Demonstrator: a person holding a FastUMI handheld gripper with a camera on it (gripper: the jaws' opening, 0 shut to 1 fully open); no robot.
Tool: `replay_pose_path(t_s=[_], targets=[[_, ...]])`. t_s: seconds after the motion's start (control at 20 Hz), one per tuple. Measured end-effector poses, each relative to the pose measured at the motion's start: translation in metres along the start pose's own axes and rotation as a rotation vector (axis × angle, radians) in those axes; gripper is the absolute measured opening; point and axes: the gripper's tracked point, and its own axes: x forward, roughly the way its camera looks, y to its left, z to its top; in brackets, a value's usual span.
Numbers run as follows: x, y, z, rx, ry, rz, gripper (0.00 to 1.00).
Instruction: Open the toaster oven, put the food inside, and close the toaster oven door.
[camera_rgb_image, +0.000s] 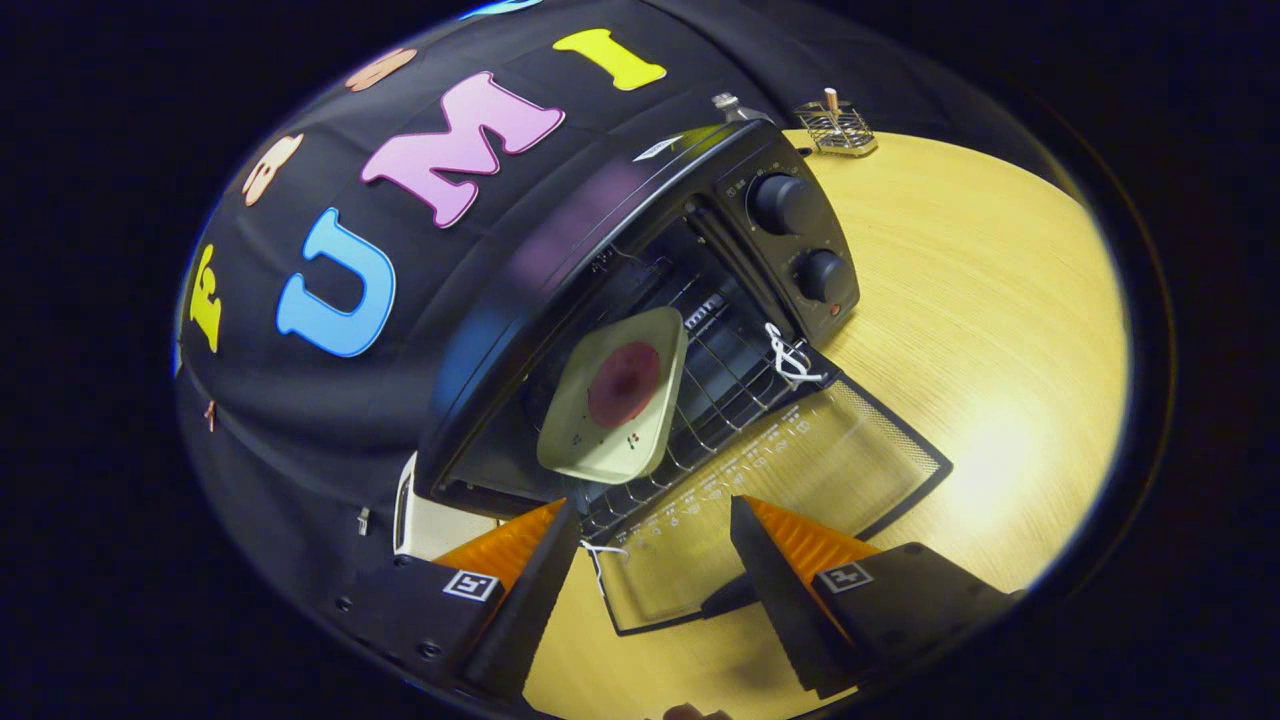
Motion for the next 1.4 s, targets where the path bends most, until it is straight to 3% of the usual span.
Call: replay_pose_path(t_s=[0.45, 0.7, 1.0, 1.4], targets=[[-0.046, -0.034, -0.03, -0.431, 0.037, -0.033, 0.99], [-0.047, -0.078, -0.055, -0.737, 0.121, -0.175, 1.0], [-0.042, -0.115, -0.077, -0.855, 0.241, -0.294, 0.99], [-0.025, -0.119, -0.087, -0.824, 0.285, -0.307, 0.99]])
